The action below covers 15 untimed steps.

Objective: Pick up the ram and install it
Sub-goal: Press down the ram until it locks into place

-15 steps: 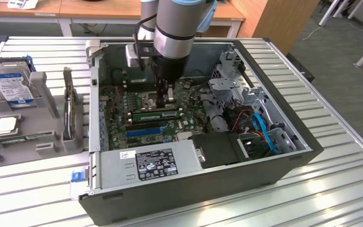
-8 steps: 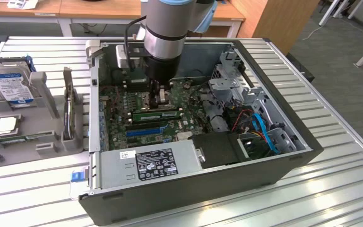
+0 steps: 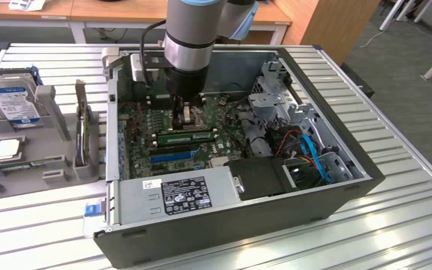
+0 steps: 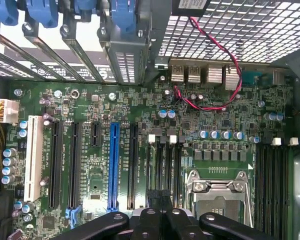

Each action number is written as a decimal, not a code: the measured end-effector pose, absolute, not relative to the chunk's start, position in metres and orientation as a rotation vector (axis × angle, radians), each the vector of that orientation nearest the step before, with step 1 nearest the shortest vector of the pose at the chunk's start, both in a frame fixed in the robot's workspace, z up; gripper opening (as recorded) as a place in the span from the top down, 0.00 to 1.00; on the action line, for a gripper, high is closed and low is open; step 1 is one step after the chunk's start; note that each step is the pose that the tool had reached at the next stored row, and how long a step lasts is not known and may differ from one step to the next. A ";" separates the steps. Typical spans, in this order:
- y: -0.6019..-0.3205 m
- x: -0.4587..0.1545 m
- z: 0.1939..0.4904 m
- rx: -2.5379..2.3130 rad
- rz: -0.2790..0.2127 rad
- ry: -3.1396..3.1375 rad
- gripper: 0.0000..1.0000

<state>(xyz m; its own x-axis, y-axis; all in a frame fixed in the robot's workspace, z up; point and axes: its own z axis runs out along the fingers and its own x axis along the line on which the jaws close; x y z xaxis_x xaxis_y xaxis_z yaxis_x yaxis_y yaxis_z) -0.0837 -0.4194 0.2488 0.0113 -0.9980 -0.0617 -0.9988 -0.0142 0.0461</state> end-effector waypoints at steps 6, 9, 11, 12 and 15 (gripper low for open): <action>-0.420 -0.084 0.248 -2.226 0.120 2.198 0.90; -0.419 -0.084 0.246 -2.226 0.120 2.198 0.90; -0.419 -0.084 0.245 -2.226 0.120 2.198 0.90; -0.420 -0.084 0.244 -2.227 0.119 2.198 0.90; -0.420 -0.084 0.244 -2.227 0.119 2.198 0.90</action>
